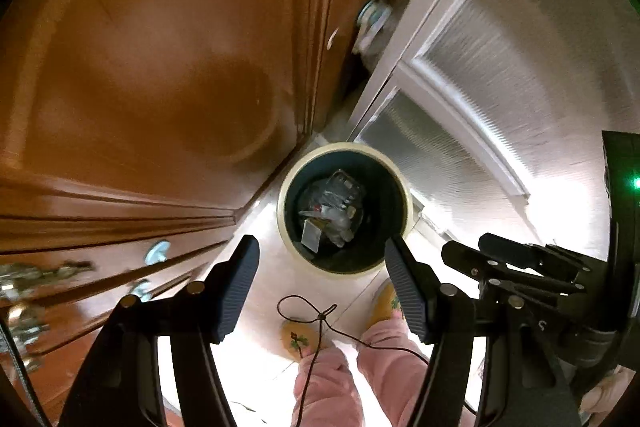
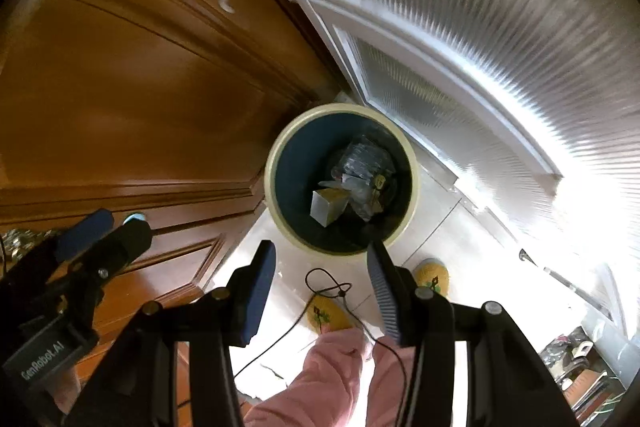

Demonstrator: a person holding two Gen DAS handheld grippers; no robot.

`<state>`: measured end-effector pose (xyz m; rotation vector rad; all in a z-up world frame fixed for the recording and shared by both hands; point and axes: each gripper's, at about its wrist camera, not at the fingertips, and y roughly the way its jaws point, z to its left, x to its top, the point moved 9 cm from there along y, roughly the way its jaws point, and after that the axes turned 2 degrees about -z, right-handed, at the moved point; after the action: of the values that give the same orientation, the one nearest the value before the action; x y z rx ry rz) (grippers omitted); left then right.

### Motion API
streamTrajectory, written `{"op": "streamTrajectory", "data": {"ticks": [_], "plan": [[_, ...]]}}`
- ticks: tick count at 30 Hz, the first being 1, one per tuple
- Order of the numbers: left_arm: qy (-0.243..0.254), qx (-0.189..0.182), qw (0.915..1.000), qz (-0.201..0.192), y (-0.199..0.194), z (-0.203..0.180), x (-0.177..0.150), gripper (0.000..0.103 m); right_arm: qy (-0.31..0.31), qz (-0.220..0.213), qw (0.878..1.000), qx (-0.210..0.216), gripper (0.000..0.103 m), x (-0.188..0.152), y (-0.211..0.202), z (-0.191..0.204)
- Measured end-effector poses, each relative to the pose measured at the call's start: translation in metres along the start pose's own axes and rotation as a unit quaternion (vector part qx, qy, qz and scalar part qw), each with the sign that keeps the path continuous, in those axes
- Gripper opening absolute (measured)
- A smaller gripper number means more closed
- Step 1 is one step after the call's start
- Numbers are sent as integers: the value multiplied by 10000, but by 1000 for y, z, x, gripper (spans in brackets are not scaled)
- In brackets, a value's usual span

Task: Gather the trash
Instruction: 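Open both grippers over the bin to drop the box and bag, then raise both tools from the bin back up toward the counter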

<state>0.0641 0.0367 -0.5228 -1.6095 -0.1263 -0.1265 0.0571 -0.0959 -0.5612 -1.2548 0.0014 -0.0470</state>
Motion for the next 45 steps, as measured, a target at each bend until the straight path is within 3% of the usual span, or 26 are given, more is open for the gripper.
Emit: {"op": "streamTrajectory", "data": {"ticks": [11, 16, 27, 31, 37, 45], "plan": [[275, -281, 9985, -389, -134, -30, -1, 64, 15, -362, 9993, 11, 48, -15, -122, 24], [503, -264, 9948, -850, -204, -39, 5, 64, -83, -624, 9980, 79, 48, -24, -182, 39], [928, -233, 9725, -2123, -351, -41, 36, 64, -229, -1883, 9818, -1, 48, -25, -324, 70], [920, -539, 9659, -2360, -396, -41, 48, 64, -218, -2233, 9744, -110, 48, -26, -358, 80], [1081, -608, 9550, -2695, -445, -42, 58, 65, -199, -2761, 9609, -20, 48, -24, -413, 94], [1168, -724, 9449, -2970, -487, -41, 83, 76, -211, -3217, 9466, -35, 50, -10, -464, 105]]}}
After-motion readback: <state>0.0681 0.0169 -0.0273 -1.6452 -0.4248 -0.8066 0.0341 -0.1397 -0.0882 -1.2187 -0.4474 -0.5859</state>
